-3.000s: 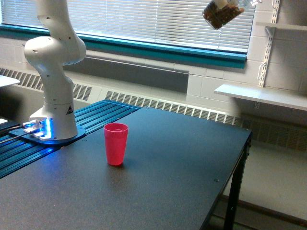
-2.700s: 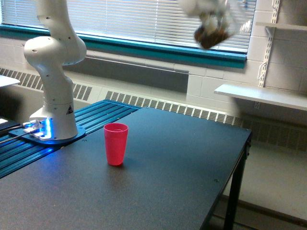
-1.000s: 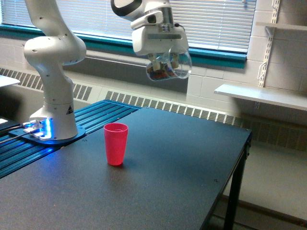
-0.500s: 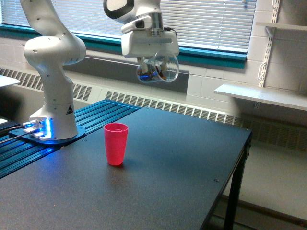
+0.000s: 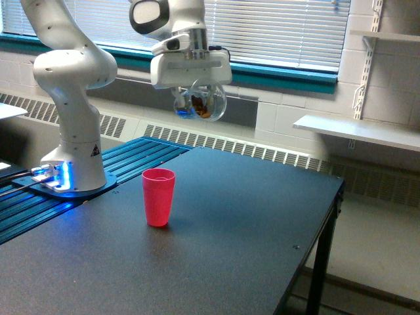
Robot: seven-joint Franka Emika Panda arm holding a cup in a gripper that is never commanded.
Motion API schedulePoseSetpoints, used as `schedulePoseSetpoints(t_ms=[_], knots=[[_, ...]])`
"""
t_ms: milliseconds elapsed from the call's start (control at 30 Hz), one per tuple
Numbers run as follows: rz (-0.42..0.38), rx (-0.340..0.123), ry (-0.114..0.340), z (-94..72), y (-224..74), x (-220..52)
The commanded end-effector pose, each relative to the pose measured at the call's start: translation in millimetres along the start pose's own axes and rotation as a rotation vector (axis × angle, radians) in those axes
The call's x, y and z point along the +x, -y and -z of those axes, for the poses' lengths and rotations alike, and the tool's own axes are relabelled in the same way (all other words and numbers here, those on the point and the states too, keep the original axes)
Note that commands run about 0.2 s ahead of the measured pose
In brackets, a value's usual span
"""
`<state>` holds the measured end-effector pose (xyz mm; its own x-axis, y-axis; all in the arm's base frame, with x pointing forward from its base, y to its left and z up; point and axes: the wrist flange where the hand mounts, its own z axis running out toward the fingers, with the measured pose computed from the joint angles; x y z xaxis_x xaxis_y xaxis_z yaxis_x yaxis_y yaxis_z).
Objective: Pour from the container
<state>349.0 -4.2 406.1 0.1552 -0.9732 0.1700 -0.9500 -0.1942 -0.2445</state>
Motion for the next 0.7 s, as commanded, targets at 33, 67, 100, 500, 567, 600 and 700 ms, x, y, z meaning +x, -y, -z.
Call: schedulePoseSetpoints(t_ms=[33,67,100,500,567,600,700], knots=[[-0.12,-0.01,0.016,-3.0,-12.5,-3.7],[-0.131,-0.013,0.018,-4.1,-14.8,-4.0],[-0.142,-0.016,0.019,-5.1,-16.9,-4.1],[-0.283,-0.039,0.053,-20.3,-39.6,-7.4],[-0.307,-0.039,0.059,-22.9,-42.0,-7.9],[-0.317,-0.038,0.061,-24.2,-43.1,-8.0],[-0.356,-0.037,0.07,-28.5,-46.2,-8.1]])
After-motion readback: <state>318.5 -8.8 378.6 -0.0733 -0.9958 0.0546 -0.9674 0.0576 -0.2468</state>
